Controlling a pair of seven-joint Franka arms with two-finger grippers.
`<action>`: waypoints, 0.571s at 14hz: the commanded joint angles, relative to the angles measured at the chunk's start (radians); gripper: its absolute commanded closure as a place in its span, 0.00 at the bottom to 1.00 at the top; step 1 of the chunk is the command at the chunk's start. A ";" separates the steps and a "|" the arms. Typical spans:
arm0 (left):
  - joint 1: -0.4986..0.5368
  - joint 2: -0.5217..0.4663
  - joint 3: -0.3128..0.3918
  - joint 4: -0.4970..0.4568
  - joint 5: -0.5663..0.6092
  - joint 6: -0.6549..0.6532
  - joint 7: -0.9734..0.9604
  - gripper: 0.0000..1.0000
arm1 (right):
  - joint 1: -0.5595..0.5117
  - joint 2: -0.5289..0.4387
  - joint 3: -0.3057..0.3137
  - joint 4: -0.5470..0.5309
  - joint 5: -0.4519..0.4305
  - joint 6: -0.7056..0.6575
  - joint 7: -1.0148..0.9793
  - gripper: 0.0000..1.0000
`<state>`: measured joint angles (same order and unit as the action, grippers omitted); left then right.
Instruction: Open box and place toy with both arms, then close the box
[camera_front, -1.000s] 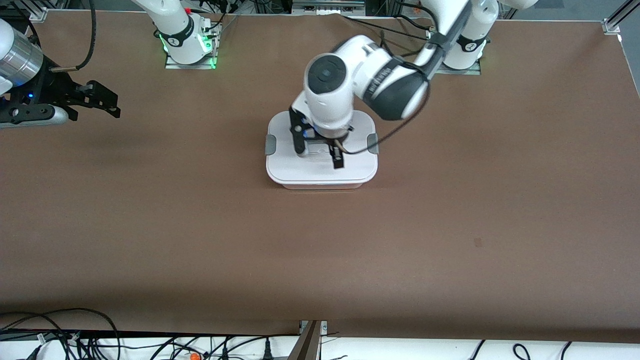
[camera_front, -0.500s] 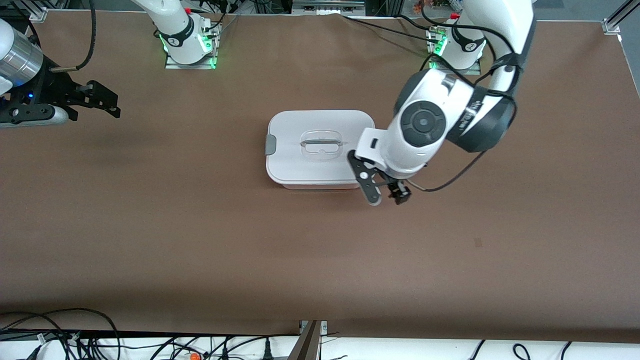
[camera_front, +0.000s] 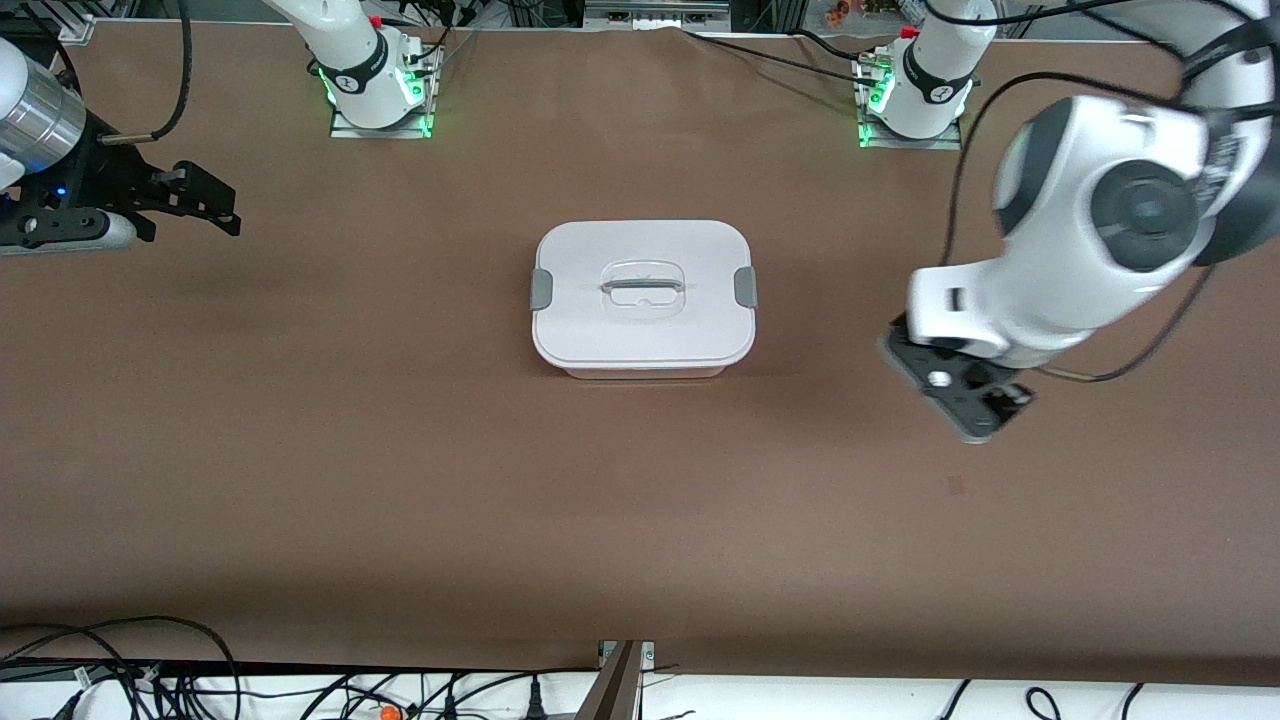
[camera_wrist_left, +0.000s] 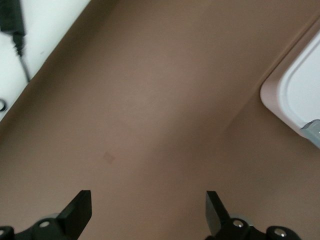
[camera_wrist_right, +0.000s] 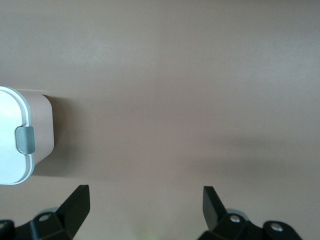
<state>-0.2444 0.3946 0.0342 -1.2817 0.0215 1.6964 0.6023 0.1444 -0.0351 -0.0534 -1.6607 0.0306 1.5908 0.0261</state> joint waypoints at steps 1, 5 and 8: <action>0.077 -0.118 -0.014 -0.108 0.003 -0.003 -0.094 0.00 | -0.005 0.003 0.004 0.016 -0.012 -0.017 0.005 0.00; 0.123 -0.252 -0.013 -0.234 0.003 -0.020 -0.338 0.00 | -0.003 0.003 0.004 0.016 -0.012 -0.017 0.005 0.00; 0.149 -0.305 -0.014 -0.254 -0.009 -0.086 -0.507 0.00 | -0.005 0.003 0.004 0.016 -0.012 -0.018 0.005 0.00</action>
<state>-0.1174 0.1588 0.0334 -1.4715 0.0210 1.6277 0.1836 0.1443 -0.0351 -0.0534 -1.6606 0.0305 1.5900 0.0261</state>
